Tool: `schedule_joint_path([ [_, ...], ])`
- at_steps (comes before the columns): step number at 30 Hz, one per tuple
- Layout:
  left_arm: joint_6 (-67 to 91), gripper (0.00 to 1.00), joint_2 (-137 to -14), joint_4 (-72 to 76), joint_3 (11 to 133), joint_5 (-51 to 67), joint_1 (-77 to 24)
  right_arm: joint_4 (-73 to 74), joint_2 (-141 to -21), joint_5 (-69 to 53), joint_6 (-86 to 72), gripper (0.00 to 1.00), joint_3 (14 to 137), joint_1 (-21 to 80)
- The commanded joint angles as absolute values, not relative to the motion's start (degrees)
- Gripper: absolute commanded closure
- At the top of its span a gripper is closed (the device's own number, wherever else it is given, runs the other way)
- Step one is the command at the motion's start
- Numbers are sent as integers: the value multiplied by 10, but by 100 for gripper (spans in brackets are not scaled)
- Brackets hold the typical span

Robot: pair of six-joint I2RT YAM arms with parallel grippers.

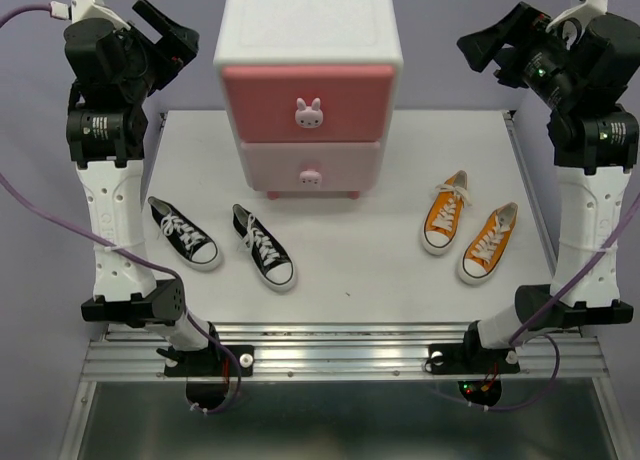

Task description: Place and organize the shoes in the shoe cabinet

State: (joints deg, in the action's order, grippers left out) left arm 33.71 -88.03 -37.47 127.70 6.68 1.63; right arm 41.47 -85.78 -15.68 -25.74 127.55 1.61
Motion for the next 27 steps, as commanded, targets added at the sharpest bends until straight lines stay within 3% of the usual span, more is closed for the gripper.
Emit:
schedule_joint_path([
  [1, 343, 1, -902, -307, 1312, 136, 20, 359, -875, -254, -257, 0, 1309, 61],
  [6, 353, 1, -944, -272, 1338, 216, 19, 372, -907, -238, -231, 0, 1339, 145],
  [19, 318, 2, -982, -305, 1338, 261, 4, 382, -933, -156, -222, 0, 1338, 330],
  [23, 306, 8, -986, -310, 1331, 265, 4, 405, -933, -88, -211, 0, 1313, 394],
  [27, 299, 16, -990, -323, 1323, 263, -14, 410, -954, 69, -206, 0, 1304, 464],
])
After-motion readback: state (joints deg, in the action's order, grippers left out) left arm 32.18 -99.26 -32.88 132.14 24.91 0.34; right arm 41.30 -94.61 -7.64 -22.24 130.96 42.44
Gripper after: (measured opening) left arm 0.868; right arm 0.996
